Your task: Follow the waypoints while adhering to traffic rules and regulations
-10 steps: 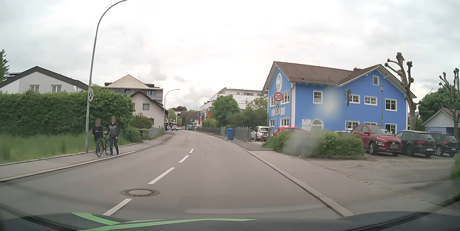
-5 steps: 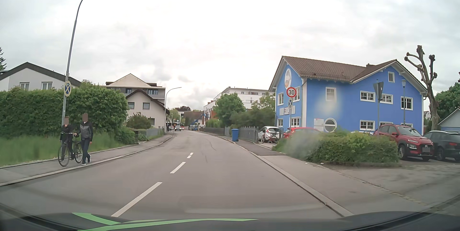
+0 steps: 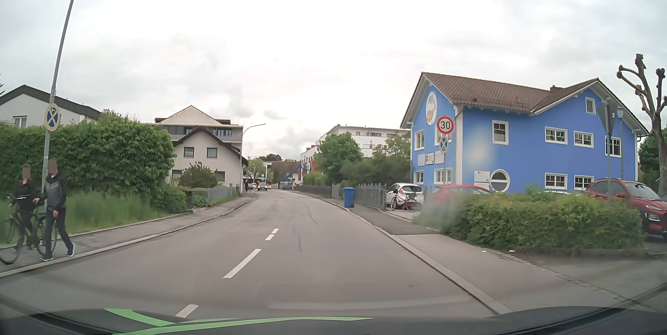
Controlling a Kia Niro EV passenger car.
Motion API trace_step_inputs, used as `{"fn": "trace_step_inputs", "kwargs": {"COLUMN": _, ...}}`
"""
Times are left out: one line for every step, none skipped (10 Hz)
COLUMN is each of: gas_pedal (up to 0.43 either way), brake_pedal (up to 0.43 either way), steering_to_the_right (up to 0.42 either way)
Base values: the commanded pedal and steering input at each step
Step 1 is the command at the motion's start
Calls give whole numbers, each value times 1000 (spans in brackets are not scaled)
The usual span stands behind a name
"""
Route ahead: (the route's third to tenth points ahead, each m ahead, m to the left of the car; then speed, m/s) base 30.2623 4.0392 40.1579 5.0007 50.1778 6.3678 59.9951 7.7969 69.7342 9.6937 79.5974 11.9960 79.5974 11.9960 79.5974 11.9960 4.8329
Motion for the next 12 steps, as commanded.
{"fn": "trace_step_inputs", "kwargs": {"gas_pedal": 0, "brake_pedal": 0, "steering_to_the_right": -24}}
{"fn": "trace_step_inputs", "kwargs": {"gas_pedal": 0, "brake_pedal": 0, "steering_to_the_right": -25}}
{"fn": "trace_step_inputs", "kwargs": {"gas_pedal": 0, "brake_pedal": 0, "steering_to_the_right": -24}}
{"fn": "trace_step_inputs", "kwargs": {"gas_pedal": 0, "brake_pedal": 0, "steering_to_the_right": -24}}
{"fn": "trace_step_inputs", "kwargs": {"gas_pedal": 0, "brake_pedal": 30, "steering_to_the_right": -24}}
{"fn": "trace_step_inputs", "kwargs": {"gas_pedal": 0, "brake_pedal": 67, "steering_to_the_right": -25}}
{"fn": "trace_step_inputs", "kwargs": {"gas_pedal": 0, "brake_pedal": 91, "steering_to_the_right": -24}}
{"fn": "trace_step_inputs", "kwargs": {"gas_pedal": 0, "brake_pedal": 110, "steering_to_the_right": -24}}
{"fn": "trace_step_inputs", "kwargs": {"gas_pedal": 0, "brake_pedal": 122, "steering_to_the_right": -24}}
{"fn": "trace_step_inputs", "kwargs": {"gas_pedal": 0, "brake_pedal": 122, "steering_to_the_right": -24}}
{"fn": "trace_step_inputs", "kwargs": {"gas_pedal": 0, "brake_pedal": 122, "steering_to_the_right": -24}}
{"fn": "trace_step_inputs", "kwargs": {"gas_pedal": 0, "brake_pedal": 122, "steering_to_the_right": -24}}
